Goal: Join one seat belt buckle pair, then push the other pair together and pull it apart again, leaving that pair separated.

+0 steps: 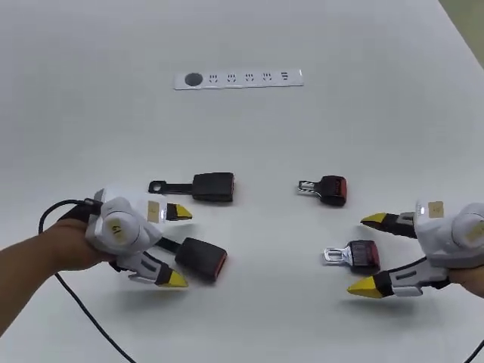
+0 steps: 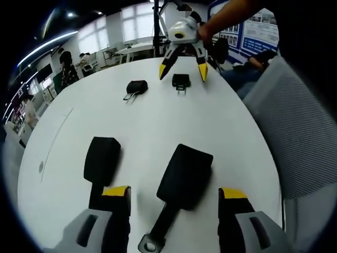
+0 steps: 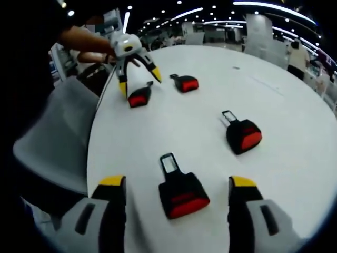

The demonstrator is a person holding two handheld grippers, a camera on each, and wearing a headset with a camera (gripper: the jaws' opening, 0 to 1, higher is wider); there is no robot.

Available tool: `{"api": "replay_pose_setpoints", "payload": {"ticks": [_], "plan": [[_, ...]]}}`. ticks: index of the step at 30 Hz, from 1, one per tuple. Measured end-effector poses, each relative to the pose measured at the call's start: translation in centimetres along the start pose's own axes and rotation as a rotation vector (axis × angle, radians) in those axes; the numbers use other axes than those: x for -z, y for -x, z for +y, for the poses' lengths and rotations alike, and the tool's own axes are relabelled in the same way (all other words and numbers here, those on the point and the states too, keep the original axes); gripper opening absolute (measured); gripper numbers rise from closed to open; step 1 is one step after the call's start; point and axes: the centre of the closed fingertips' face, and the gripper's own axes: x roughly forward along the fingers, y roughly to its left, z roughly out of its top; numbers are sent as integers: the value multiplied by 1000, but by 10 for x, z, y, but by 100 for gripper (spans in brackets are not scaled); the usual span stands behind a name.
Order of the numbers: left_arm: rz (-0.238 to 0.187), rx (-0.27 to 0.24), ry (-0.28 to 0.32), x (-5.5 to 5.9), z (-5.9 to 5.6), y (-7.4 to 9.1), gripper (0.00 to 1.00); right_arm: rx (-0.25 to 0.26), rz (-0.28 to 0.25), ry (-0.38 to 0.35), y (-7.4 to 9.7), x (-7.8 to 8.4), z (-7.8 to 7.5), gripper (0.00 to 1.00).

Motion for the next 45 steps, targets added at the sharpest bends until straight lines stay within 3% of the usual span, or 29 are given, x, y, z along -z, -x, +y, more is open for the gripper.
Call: {"api": "replay_pose_setpoints", "payload": {"ticks": [8, 14, 18, 24, 31, 38, 40, 45], "plan": [[34, 58, -61, 1, -5, -10, 61, -46, 43, 35, 0, 6, 1, 76], [47, 82, -75, 2, -8, -13, 53, -62, 58, 41, 1, 8, 5, 73], [26, 77, -60, 0, -7, -12, 52, -69, 59, 59, 2, 9, 7, 70], [2, 54, -26, -2, -9, -11, 49, -106, 74, 98, 3, 10, 15, 62], [-41, 18, 31, -3, -14, -10, 40, -122, 91, 137, 4, 12, 13, 52], [-68, -71, 120, 3, -3, -4, 35, -112, 101, 181, 4, 13, 7, 43], [-81, -89, 141, 4, -1, -4, 34, -106, 106, 187, 5, 14, 4, 36], [-84, -95, 144, 6, 0, -5, 34, -109, 93, 190, 4, 13, 2, 36]]}}
